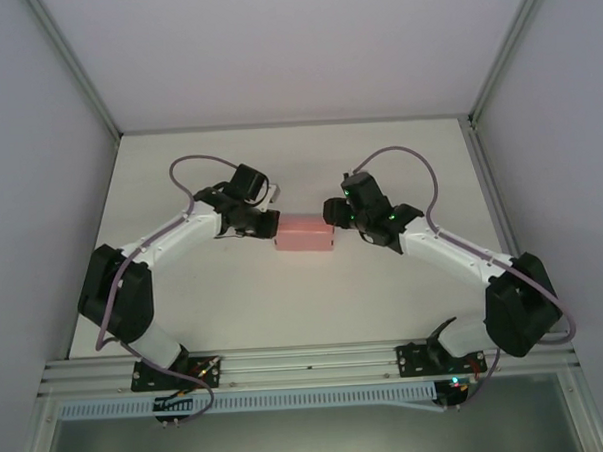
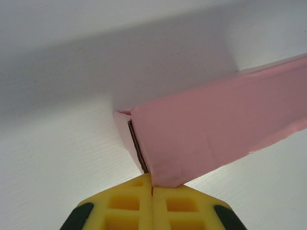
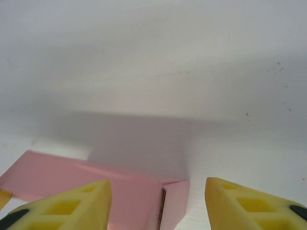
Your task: Assemble paper box
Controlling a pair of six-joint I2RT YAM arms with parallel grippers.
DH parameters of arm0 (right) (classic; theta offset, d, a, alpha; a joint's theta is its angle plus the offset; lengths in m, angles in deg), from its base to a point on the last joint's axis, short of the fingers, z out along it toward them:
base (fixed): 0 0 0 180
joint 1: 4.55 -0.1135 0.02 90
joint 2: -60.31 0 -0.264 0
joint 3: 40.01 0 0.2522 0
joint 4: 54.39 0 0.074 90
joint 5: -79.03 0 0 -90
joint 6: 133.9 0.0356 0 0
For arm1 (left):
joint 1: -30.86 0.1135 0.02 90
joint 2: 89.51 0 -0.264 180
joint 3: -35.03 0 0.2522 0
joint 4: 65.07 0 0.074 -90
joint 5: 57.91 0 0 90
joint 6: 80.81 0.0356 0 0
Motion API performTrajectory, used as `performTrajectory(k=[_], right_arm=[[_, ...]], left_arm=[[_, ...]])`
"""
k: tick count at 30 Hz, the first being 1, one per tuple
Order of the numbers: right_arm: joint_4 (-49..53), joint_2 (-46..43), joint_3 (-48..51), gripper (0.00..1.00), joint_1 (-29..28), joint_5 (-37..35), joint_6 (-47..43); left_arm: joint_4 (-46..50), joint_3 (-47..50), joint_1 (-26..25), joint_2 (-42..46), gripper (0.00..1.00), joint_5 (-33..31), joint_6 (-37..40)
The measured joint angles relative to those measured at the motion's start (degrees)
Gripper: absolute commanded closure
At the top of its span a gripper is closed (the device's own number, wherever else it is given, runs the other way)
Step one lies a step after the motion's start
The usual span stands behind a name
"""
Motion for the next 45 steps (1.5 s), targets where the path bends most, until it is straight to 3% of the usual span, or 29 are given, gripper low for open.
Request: performTrajectory(k=[3,8,11,14,17,21,26,31,36,40,45], right_arm=[[-0.11,2.16,0.55,0.62,0.24,0.87,1.79],[-5.27,2.16,5.88,0.67,0.11,1.20,5.60],[-8.57,2.05,7.50,0.70,0.11,1.38,6.86],[-11.15,2.10,8.63,0.73,0.11,1.09,7.43],[-11.69,2.12,8.68,0.73,0.15,0.09,7.78],[-12.04,2.27,8.70,0.74,0.04,-0.13,7.78],[-13.03,2.73,8.68,0.75,-0.15,-0.13,7.78],[-13.49,2.86,8.68,0.75,-0.17,-0.15,7.76],[-13.53,2.89,8.70,0.75,-0.17,-0.15,7.74],[-14.62,2.80,9.81,0.76,-0.33,0.31,7.15],[-23.06,2.21,14.47,0.83,-0.37,0.92,6.03]], left_arm=[[0.04,-0.13,0.00,-0.11,1.00,0.04,0.02],[-0.17,-0.13,0.00,-0.13,0.95,0.42,0.07],[0.13,-0.35,0.00,-0.22,0.83,0.39,0.39],[2.29,-1.05,0.07,-0.31,0.61,0.46,0.59],[5.11,-1.64,0.13,0.02,0.47,1.16,0.92],[5.86,-1.84,2.08,2.23,0.34,4.09,-0.15],[3.21,-1.84,8.37,4.39,0.26,10.16,-2.54],[-0.04,-1.62,9.18,3.50,0.26,13.57,-3.37],[-3.43,1.07,9.07,0.13,0.34,15.61,-4.15],[-8.04,6.25,9.09,-1.64,0.57,20.20,-5.46],[-15.76,10.84,9.68,-0.55,0.70,25.83,-7.28]])
